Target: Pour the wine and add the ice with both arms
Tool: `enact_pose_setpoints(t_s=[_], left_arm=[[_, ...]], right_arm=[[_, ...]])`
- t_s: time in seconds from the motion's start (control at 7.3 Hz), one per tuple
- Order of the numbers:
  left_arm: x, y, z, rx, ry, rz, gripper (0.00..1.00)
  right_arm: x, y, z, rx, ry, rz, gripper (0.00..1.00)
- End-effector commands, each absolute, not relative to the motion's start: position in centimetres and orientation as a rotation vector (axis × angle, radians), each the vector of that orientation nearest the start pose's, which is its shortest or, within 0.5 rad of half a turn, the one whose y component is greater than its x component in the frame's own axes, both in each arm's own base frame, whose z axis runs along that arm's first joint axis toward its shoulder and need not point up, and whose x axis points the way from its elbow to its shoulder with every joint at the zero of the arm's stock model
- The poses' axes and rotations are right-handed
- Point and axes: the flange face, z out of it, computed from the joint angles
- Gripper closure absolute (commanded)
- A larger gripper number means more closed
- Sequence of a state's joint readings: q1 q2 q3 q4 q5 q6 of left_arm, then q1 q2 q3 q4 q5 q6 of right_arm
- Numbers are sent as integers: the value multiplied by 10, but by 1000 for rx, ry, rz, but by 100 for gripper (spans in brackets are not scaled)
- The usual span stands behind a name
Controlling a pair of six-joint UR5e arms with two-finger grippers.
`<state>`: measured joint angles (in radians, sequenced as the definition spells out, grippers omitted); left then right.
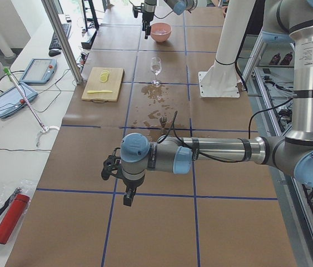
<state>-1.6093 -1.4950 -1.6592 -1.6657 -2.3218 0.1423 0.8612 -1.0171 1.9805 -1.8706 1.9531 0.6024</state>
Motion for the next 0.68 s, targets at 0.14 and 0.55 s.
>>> enact_pose_setpoints(t_s=[0.14,0.55], left_arm=[[-67,-464,641,126,745,161,0],[-67,-461,642,125,745,159,0]], right_arm=[[-173,-533,337,244,-684,-403,0],[-59,-518,461,175,-636,-469,0]])
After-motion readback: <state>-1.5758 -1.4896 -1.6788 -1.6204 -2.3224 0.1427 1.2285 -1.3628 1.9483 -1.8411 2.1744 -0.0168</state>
